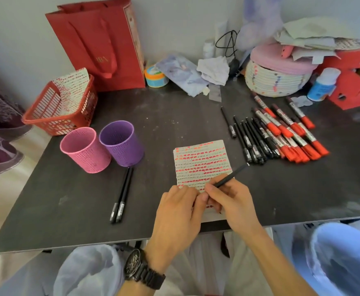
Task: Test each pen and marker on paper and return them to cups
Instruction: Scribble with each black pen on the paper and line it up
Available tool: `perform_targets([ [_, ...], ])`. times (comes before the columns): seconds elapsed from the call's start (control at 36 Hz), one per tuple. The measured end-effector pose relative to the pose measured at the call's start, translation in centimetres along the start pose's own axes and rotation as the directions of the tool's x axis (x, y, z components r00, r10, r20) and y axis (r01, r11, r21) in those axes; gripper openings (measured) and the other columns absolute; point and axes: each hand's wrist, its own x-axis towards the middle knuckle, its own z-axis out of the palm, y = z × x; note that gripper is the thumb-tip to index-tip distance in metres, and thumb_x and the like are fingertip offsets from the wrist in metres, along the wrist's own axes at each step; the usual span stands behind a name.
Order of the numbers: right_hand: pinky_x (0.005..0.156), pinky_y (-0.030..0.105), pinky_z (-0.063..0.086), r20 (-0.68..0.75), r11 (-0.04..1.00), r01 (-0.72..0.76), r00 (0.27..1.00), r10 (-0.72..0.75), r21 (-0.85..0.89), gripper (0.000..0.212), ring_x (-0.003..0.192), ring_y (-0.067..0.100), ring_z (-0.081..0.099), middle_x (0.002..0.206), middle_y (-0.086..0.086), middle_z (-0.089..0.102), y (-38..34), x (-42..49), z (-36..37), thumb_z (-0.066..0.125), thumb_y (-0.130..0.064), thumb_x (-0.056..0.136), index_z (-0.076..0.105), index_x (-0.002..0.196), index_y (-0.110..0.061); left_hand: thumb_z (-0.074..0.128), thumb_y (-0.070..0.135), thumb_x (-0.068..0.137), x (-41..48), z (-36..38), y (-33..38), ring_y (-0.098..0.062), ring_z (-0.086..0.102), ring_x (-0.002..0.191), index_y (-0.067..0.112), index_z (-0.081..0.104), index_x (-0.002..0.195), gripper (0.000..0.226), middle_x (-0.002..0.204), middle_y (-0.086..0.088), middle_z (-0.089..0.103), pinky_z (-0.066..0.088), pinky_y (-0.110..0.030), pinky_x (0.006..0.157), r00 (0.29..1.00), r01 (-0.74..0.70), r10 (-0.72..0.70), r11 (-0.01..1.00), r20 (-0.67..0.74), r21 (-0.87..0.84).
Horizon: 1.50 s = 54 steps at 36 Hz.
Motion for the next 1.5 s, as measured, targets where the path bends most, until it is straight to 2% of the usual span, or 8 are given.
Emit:
perform_targets([
  [0.14, 0.048, 0.019, 0.043, -0.015, 0.998, -0.028, 0.999, 0.029, 0.049, 0.015, 0.054, 0.008, 0.054, 0.066, 0.004, 0.068, 0.1, -0.1, 0.1, 0.066, -0.02, 0.086, 0.074, 0.075, -0.026, 0.029, 0.049, 0.103, -0.2, 0.4, 0.4, -0.007, 0.038, 0.072, 0.032, 0.048, 0.073, 0.04, 0.069, 0.019, 0.044, 0.03, -0.029, 0.064, 1.0, 0.011, -0.009, 0.998, 0.02, -0.066],
  [0.28, 0.048, 0.024, 0.037, -0.192, 0.971, -0.028, 0.978, 0.076, 0.239, 0.018, 0.045, 0.012, 0.042, 0.051, 0.002, 0.05, -0.2, 0.9, -1.3, 0.063, -0.022, 0.086, 0.069, 0.069, -0.024, 0.033, 0.064, 0.094, -1.2, 0.3, -0.1, -0.004, 0.042, 0.069, 0.022, 0.044, 0.07, 0.05, 0.068, 0.02, 0.051, 0.034, -0.02, 0.065, 0.961, 0.271, -0.26, 0.814, 0.096, -0.513],
  [0.42, 0.049, 0.019, 0.041, -0.12, 0.999, 0.008, 0.993, -0.003, 0.038, 0.015, 0.051, 0.009, 0.048, 0.06, -0.002, 0.056, 0.3, 0.6, -0.9, 0.064, -0.023, 0.088, 0.068, 0.074, -0.027, 0.037, 0.066, 0.095, -2.3, -1.1, -2.5, -0.013, 0.051, 0.083, 0.025, 0.048, 0.077, 0.046, 0.081, 0.014, 0.053, 0.042, -0.027, 0.072, 0.969, 0.225, -0.247, 0.902, -0.014, -0.367],
  [0.53, 0.048, 0.018, 0.043, -0.131, 0.999, 0.022, 0.991, -0.016, 0.04, 0.006, 0.051, 0.01, 0.053, 0.066, -0.002, 0.063, 0.2, 0.4, -0.8, 0.067, -0.022, 0.083, 0.07, 0.077, -0.023, 0.055, 0.051, 0.091, -1.7, -2.0, -4.0, -0.001, 0.052, 0.1, 0.03, 0.057, 0.11, 0.028, 0.101, 0.029, 0.052, 0.036, -0.01, 0.086, 0.99, 0.124, -0.133, 0.981, -0.052, -0.146],
  [0.67, 0.05, 0.022, 0.046, -0.132, 0.997, 0.073, 0.988, -0.078, -0.04, 0.01, 0.048, 0.016, 0.054, 0.07, 0.01, 0.07, 0.1, 0.3, -0.5, 0.068, -0.003, 0.092, 0.072, 0.087, -0.011, 0.065, 0.035, 0.094, -1.6, -1.5, -5.0, -0.01, 0.037, 0.143, 0.024, 0.04, 0.147, 0.06, 0.132, 0.011, 0.056, 0.027, -0.044, 0.121, 0.991, 0.112, -0.108, 0.993, 0.085, -0.041],
  [0.92, 0.051, 0.026, 0.051, -0.035, 0.961, 0.085, 0.995, -0.098, -0.263, 0.015, 0.052, 0.015, 0.062, 0.067, 0.008, 0.069, -1.2, -0.1, 1.1, 0.074, -0.017, 0.091, 0.067, 0.079, -0.021, 0.06, 0.035, 0.096, -1.7, -1.5, -4.9, -0.003, 0.031, 0.146, 0.03, 0.049, 0.139, 0.045, 0.135, 0.021, 0.055, 0.015, -0.038, 0.125, 0.995, 0.068, -0.066, 0.997, 0.08, -0.025],
  [1.17, 0.053, 0.012, 0.05, -0.069, 0.874, 0.068, 0.991, -0.116, -0.482, 0.022, 0.058, 0.007, 0.068, 0.063, -0.011, 0.069, 0.8, -0.2, 2.0, 0.078, -0.023, 0.088, 0.064, 0.071, -0.024, 0.061, 0.038, 0.095, -1.6, -1.1, -5.3, 0.001, 0.03, 0.146, 0.031, 0.049, 0.141, 0.048, 0.1, 0.029, 0.043, 0.013, -0.032, 0.125, 0.993, 0.095, -0.093, 0.995, 0.067, -0.03],
  [1.5, 0.054, 0.008, 0.042, -0.005, 0.809, 0.116, 0.989, -0.145, -0.577, 0.026, 0.055, 0.005, 0.064, 0.057, -0.012, 0.066, 1.7, -0.4, 1.6, 0.076, -0.02, 0.088, 0.06, 0.069, -0.024, 0.067, 0.038, 0.091, -1.5, -1.0, -5.2, 0.002, 0.033, 0.144, 0.032, 0.051, 0.14, 0.052, 0.132, 0.015, 0.06, 0.0, -0.014, 0.119, 0.993, 0.119, -0.118, 0.992, 0.025, -0.035],
])
